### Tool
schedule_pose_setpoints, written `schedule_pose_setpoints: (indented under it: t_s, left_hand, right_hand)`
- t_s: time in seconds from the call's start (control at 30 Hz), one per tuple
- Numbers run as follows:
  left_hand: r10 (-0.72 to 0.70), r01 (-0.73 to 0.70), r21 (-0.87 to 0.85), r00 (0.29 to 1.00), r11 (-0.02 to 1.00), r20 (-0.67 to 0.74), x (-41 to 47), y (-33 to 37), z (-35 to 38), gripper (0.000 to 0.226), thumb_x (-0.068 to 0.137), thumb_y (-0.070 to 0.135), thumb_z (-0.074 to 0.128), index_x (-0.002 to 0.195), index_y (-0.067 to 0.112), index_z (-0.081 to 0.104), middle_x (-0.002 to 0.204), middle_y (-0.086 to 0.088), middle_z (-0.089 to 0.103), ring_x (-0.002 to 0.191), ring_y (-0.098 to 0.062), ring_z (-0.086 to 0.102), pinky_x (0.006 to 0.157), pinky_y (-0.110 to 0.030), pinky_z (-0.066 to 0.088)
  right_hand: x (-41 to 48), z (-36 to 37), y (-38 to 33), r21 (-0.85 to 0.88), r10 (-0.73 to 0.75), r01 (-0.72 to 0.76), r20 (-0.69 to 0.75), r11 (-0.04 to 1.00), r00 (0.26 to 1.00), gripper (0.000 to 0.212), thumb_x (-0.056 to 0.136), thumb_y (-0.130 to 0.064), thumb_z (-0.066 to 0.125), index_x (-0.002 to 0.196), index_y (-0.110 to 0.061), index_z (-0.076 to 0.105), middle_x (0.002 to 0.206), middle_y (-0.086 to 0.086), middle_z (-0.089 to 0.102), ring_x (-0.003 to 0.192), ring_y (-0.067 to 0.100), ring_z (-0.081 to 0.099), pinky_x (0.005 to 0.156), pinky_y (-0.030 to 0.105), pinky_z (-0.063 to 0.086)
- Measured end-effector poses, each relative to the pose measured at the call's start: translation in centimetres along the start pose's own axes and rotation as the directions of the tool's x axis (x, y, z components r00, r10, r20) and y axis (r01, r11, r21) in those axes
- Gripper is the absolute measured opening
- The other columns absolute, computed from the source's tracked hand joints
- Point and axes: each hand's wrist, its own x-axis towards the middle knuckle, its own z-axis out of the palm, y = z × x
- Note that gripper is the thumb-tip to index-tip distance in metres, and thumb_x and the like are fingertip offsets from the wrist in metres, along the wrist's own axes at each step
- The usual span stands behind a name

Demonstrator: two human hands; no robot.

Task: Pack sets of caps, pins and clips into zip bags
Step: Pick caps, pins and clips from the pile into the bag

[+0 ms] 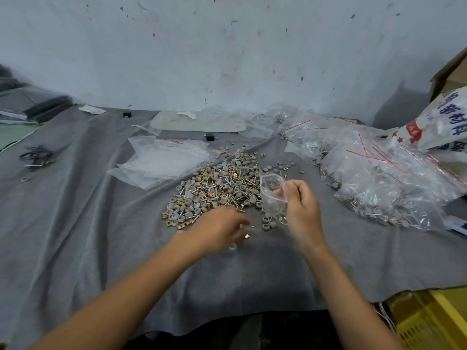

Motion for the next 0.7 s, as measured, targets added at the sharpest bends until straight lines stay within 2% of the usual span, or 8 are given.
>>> schedule_pose_setpoints:
  t_s: [0.1,0.2,0.3,0.37,0.43,0.5,0.57,0.7]
  left_hand:
    - [0.036,-0.039,0.118,0.999,0.992,0.027,0.4,0.4,0.8,0.023,0.096,0.027,0.061,0.116,0.026,0.071,0.111,-0.002,0.062,0.109,-0.023,0.058,0.082,-0.032,0.048]
    - [-0.021,0.016,0.080,0.998,0.997,0.054,0.5,0.0,0.9,0.015,0.095,0.028,0.062,0.107,0.022,0.069,0.111,0.000,0.062,0.110,-0.020,0.057,0.086,-0.033,0.048]
    - [-0.105,0.106,-0.082,0.994,0.991,0.013,0.3,-0.4,0.1,0.008,0.095,0.026,0.064,0.101,0.020,0.067,0.102,0.005,0.066,0.100,-0.017,0.062,0.084,-0.036,0.051]
    - [-0.182,0.147,-0.269,0.977,0.952,-0.112,0.2,-0.5,-0.7,0.004,0.097,0.027,0.064,0.099,0.023,0.064,0.092,0.009,0.067,0.086,-0.009,0.063,0.075,-0.031,0.050]
    - [-0.242,0.111,-0.448,0.938,0.887,-0.247,0.1,0.0,-1.6,0.006,0.098,0.027,0.063,0.094,0.030,0.060,0.083,0.013,0.064,0.074,0.002,0.058,0.067,-0.020,0.044]
    - [-0.269,0.040,-0.562,0.904,0.826,-0.331,0.2,0.7,-2.4,0.010,0.098,0.025,0.063,0.092,0.032,0.060,0.080,0.014,0.063,0.069,0.003,0.056,0.063,-0.015,0.042]
    - [-0.265,0.003,-0.597,0.898,0.803,-0.352,0.5,1.5,-3.1,0.007,0.098,0.024,0.064,0.095,0.030,0.061,0.081,0.013,0.064,0.069,0.000,0.057,0.064,-0.017,0.046]
    - [-0.191,0.003,-0.523,0.933,0.852,-0.305,1.2,2.2,-3.4,0.005,0.096,0.021,0.067,0.098,0.023,0.071,0.082,0.013,0.068,0.068,0.001,0.058,0.064,-0.016,0.044]
  right_hand:
    - [-0.4,0.0,0.8,-0.097,-0.046,0.049,0.031,0.994,0.998,0.022,0.107,-0.031,0.046,0.092,-0.022,0.060,0.091,0.000,0.071,0.076,0.015,0.060,0.069,0.036,0.048]
    - [-0.8,-0.1,1.3,-0.146,-0.076,0.082,0.049,0.986,0.996,0.022,0.108,-0.029,0.047,0.092,-0.021,0.059,0.088,0.000,0.069,0.069,0.005,0.053,0.065,0.025,0.043]
    - [-1.1,0.0,1.6,-0.184,-0.098,0.107,0.059,0.977,0.993,0.023,0.108,-0.028,0.047,0.089,-0.020,0.057,0.080,0.000,0.063,0.067,0.003,0.050,0.063,0.023,0.040]
    - [-1.3,0.1,1.7,-0.198,-0.111,0.123,0.071,0.972,0.991,0.023,0.108,-0.029,0.046,0.089,-0.019,0.056,0.079,0.000,0.062,0.069,0.004,0.051,0.065,0.026,0.042]
    - [-1.5,0.3,1.7,-0.212,-0.108,0.126,0.091,0.969,0.990,0.023,0.108,-0.030,0.046,0.091,-0.019,0.056,0.080,-0.003,0.062,0.073,0.008,0.054,0.069,0.032,0.045]
    - [-1.6,0.5,1.4,-0.215,-0.110,0.131,0.108,0.968,0.988,0.024,0.108,-0.030,0.045,0.092,-0.017,0.055,0.079,-0.005,0.060,0.073,0.010,0.054,0.071,0.038,0.045]
    - [-1.8,0.7,1.2,-0.213,-0.122,0.147,0.127,0.966,0.984,0.024,0.109,-0.028,0.044,0.092,-0.016,0.056,0.080,-0.006,0.059,0.073,0.010,0.053,0.072,0.041,0.045]
    - [-2.0,0.7,1.1,-0.216,-0.116,0.146,0.145,0.965,0.983,0.023,0.109,-0.026,0.045,0.092,-0.016,0.057,0.082,-0.005,0.061,0.074,0.010,0.055,0.070,0.038,0.044]
